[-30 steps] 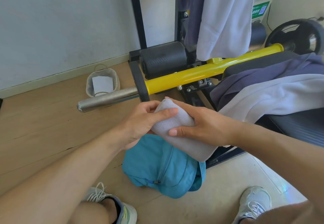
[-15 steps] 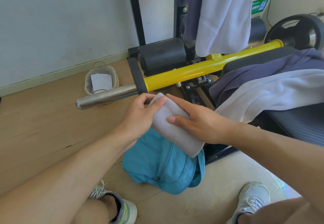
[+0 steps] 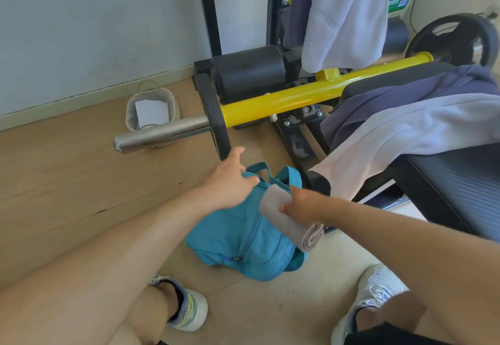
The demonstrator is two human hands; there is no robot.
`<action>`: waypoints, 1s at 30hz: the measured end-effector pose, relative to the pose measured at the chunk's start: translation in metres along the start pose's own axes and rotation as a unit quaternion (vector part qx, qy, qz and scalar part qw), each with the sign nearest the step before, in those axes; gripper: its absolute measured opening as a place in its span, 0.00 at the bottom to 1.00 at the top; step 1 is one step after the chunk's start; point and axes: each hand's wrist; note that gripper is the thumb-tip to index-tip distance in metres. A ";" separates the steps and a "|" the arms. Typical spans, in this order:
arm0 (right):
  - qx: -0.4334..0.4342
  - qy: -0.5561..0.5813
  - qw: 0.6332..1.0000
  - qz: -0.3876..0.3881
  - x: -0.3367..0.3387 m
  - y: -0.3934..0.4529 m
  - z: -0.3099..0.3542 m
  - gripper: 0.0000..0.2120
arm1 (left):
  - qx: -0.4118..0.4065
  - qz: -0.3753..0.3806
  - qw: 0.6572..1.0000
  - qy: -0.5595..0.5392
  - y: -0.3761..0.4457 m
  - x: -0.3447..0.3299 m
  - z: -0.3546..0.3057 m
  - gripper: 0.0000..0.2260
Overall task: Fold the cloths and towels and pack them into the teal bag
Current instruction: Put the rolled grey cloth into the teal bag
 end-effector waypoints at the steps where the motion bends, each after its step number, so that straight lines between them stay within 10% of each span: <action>1: -0.019 0.014 0.999 0.032 -0.013 0.001 -0.001 0.28 | 0.003 0.031 0.999 0.024 -0.001 -0.005 0.001 0.33; 6: -0.135 0.236 0.943 0.192 -0.057 0.012 -0.025 0.32 | 0.022 0.164 0.981 0.105 -0.001 -0.027 0.013 0.32; 19: -0.224 0.556 0.736 0.314 -0.114 0.017 -0.047 0.25 | 0.013 0.275 0.944 0.184 -0.004 -0.042 0.018 0.40; 30: -0.163 0.600 0.729 0.287 -0.116 0.028 -0.035 0.25 | 0.050 0.277 0.933 0.223 0.003 -0.037 0.027 0.25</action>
Point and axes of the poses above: each hand's wrist, its own y-axis towards the middle knuckle, its own x-axis out of the back of the hand, z = x × y, and after that the axes turned 13 degrees about -x, right-handed
